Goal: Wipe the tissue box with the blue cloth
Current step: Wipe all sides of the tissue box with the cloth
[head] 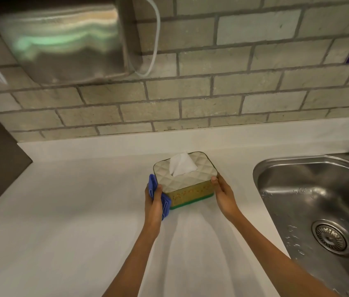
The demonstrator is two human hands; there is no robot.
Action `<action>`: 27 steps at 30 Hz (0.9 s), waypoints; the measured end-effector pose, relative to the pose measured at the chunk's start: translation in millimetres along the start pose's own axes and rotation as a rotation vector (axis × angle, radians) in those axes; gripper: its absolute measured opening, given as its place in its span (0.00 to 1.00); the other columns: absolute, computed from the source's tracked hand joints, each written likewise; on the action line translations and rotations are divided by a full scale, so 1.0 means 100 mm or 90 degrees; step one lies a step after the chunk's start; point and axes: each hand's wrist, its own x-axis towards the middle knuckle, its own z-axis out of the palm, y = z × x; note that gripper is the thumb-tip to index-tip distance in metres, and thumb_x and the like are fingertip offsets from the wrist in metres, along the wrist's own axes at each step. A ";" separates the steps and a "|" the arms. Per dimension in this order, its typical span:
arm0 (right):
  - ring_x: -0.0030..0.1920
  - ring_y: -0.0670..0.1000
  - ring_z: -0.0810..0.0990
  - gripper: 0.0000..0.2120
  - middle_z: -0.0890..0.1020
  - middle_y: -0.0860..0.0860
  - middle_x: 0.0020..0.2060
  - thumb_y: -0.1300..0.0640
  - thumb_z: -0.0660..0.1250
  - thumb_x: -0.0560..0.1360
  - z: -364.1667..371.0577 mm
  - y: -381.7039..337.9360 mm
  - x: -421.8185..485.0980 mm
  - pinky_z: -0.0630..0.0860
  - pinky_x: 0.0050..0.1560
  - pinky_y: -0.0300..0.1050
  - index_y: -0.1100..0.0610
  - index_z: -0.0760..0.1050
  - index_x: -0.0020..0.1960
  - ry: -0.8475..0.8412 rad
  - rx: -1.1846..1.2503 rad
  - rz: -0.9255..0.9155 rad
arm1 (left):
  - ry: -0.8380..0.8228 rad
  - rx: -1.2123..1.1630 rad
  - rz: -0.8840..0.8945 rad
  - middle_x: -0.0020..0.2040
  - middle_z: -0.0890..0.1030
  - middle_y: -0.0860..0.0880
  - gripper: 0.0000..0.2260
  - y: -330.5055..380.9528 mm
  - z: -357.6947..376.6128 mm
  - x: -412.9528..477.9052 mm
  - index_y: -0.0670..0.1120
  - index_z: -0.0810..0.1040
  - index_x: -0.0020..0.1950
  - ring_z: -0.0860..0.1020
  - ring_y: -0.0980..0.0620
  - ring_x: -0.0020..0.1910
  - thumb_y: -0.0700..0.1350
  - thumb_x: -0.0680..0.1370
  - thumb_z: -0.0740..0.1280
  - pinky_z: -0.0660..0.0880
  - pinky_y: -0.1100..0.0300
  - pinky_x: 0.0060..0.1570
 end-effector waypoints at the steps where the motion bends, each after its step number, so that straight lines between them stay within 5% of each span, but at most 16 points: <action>1: 0.60 0.44 0.73 0.21 0.75 0.43 0.59 0.45 0.56 0.78 -0.01 -0.01 -0.02 0.67 0.57 0.38 0.51 0.69 0.68 0.006 -0.006 -0.004 | -0.002 0.011 0.007 0.48 0.76 0.43 0.18 0.01 0.00 -0.01 0.46 0.66 0.69 0.75 0.52 0.41 0.49 0.80 0.58 0.73 0.66 0.38; 5: 0.53 0.50 0.77 0.24 0.79 0.48 0.51 0.40 0.63 0.73 -0.10 -0.09 -0.06 0.70 0.52 0.43 0.52 0.73 0.63 0.059 -0.060 0.015 | 0.011 0.042 0.021 0.35 0.79 0.55 0.13 0.11 -0.02 -0.01 0.49 0.70 0.63 0.77 0.59 0.34 0.51 0.79 0.60 0.75 0.70 0.32; 11: 0.48 0.54 0.83 0.35 0.82 0.50 0.41 0.35 0.68 0.66 -0.22 -0.23 -0.09 0.76 0.56 0.50 0.52 0.69 0.67 0.080 -0.111 0.062 | 0.003 0.094 -0.067 0.47 0.79 0.48 0.16 0.37 -0.11 0.08 0.49 0.72 0.59 0.76 0.47 0.48 0.56 0.76 0.62 0.72 0.54 0.53; 17: 0.41 0.50 0.82 0.41 0.81 0.59 0.55 0.36 0.69 0.64 -0.26 -0.31 -0.14 0.79 0.35 0.41 0.54 0.65 0.71 0.011 -0.056 0.119 | -0.012 0.186 -0.133 0.39 0.78 0.47 0.15 0.60 -0.17 0.13 0.47 0.73 0.48 0.76 0.47 0.41 0.58 0.75 0.63 0.73 0.55 0.45; 20: 0.50 0.56 0.81 0.39 0.80 0.58 0.57 0.33 0.65 0.65 -0.24 -0.32 -0.09 0.80 0.47 0.50 0.55 0.67 0.69 -0.047 -0.061 0.161 | -0.008 0.240 -0.136 0.38 0.77 0.46 0.17 0.69 -0.14 0.14 0.45 0.72 0.46 0.75 0.46 0.42 0.59 0.75 0.61 0.70 0.54 0.48; 24: 0.65 0.57 0.73 0.49 0.74 0.56 0.65 0.28 0.62 0.58 -0.19 -0.31 0.01 0.69 0.67 0.58 0.54 0.61 0.72 -0.092 -0.027 0.157 | -0.020 0.279 -0.117 0.47 0.78 0.43 0.18 0.74 -0.11 0.15 0.45 0.73 0.47 0.76 0.43 0.48 0.60 0.75 0.60 0.72 0.51 0.54; 27: 0.60 0.52 0.78 0.47 0.79 0.54 0.60 0.27 0.61 0.56 -0.13 -0.30 0.07 0.72 0.64 0.50 0.53 0.68 0.68 -0.152 0.036 0.143 | 0.010 0.275 -0.052 0.49 0.78 0.43 0.16 0.71 -0.04 0.12 0.47 0.72 0.50 0.77 0.42 0.52 0.59 0.77 0.58 0.72 0.48 0.59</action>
